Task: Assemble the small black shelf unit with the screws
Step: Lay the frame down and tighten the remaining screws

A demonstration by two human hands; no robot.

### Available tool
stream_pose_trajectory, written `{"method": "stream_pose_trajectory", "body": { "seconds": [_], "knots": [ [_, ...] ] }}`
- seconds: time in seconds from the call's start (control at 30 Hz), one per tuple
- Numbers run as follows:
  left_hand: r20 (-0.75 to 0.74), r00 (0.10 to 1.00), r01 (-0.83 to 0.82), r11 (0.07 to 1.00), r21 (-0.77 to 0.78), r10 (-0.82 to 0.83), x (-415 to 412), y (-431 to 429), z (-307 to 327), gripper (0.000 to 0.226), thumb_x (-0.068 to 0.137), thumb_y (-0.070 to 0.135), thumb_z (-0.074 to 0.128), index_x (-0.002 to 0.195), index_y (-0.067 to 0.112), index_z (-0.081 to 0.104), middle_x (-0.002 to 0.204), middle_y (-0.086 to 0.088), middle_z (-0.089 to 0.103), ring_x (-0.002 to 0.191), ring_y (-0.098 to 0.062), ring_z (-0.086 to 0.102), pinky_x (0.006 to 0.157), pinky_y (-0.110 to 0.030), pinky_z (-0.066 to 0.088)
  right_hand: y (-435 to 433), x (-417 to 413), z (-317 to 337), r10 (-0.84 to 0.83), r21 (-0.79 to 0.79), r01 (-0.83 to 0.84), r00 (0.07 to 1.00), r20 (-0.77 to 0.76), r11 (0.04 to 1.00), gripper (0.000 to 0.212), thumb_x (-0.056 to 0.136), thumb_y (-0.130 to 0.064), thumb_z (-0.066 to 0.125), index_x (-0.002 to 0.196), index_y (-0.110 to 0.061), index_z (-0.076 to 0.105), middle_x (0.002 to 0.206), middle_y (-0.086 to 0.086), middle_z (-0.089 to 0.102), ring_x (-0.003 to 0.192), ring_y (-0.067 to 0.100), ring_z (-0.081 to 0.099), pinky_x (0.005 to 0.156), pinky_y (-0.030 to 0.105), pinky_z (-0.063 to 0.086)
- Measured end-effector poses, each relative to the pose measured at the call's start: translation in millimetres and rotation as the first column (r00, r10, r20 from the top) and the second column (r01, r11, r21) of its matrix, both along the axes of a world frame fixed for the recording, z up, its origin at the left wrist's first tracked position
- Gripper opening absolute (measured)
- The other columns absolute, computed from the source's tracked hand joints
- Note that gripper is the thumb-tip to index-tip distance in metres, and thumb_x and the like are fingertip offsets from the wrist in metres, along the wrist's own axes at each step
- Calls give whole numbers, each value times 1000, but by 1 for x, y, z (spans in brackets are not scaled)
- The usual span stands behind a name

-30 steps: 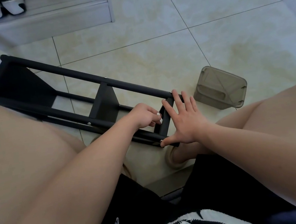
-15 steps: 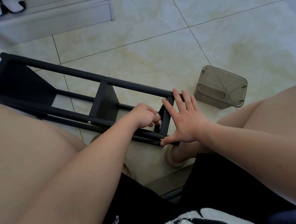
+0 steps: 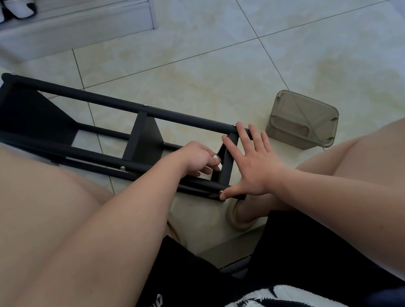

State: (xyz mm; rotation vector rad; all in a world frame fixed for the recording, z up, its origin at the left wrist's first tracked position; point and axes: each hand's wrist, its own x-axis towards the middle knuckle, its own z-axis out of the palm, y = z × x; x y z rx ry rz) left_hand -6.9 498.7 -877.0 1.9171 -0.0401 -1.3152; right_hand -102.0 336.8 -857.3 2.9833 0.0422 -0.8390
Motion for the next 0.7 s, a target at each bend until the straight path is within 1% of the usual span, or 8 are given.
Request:
{"method": "stream_pose_trajectory", "body": {
  "seconds": [0.1, 0.27, 0.53, 0.63, 0.7],
  "knots": [
    [14, 1000, 14, 1000, 13, -14, 0, 0, 2, 4, 96, 24, 65, 92, 22, 67, 73, 12, 75, 79, -9, 66, 67, -29, 46, 1, 0, 1, 3, -3, -3, 1000, -2, 1000, 143, 56, -103, 44, 158, -26, -20, 160, 17, -36, 148, 44, -29, 122, 58, -9],
    [33, 997, 65, 997, 45, -67, -2, -5, 5, 8, 96, 22, 62, 90, 24, 66, 75, 11, 74, 77, -9, 65, 67, -28, 46, 1, 1, 2, 3, -8, -3, 1000, -10, 1000, 143, 56, -103, 43, 158, -26, -21, 160, 18, -37, 148, 45, -29, 122, 59, -9],
    [-8, 1000, 18, 1000, 19, -18, 1, -1, 4, 3, 97, 24, 63, 97, 22, 66, 71, 12, 74, 79, -8, 66, 73, -29, 49, 1, 1, 1, 4, -6, -4, 1000, -6, 1000, 143, 54, -104, 41, 158, -27, -20, 160, 17, -36, 148, 44, -29, 123, 59, -8],
    [-8, 1000, -6, 1000, 23, 6, -1, -5, 5, 8, 98, 25, 61, 94, 22, 67, 72, 13, 74, 77, -7, 66, 76, -30, 49, 0, 1, 1, 2, -4, -2, 1000, -1, 1000, 143, 55, -103, 42, 158, -27, -20, 160, 17, -36, 148, 44, -29, 123, 59, -7],
    [2, 999, -36, 999, 37, 36, -3, -8, 6, 12, 99, 26, 59, 98, 19, 69, 77, 12, 73, 75, -6, 66, 78, -30, 48, 0, 1, 1, -1, -1, 1, 1000, -3, 1000, 143, 55, -103, 43, 158, -26, -19, 160, 16, -36, 148, 44, -30, 123, 59, -8]
  ]
}}
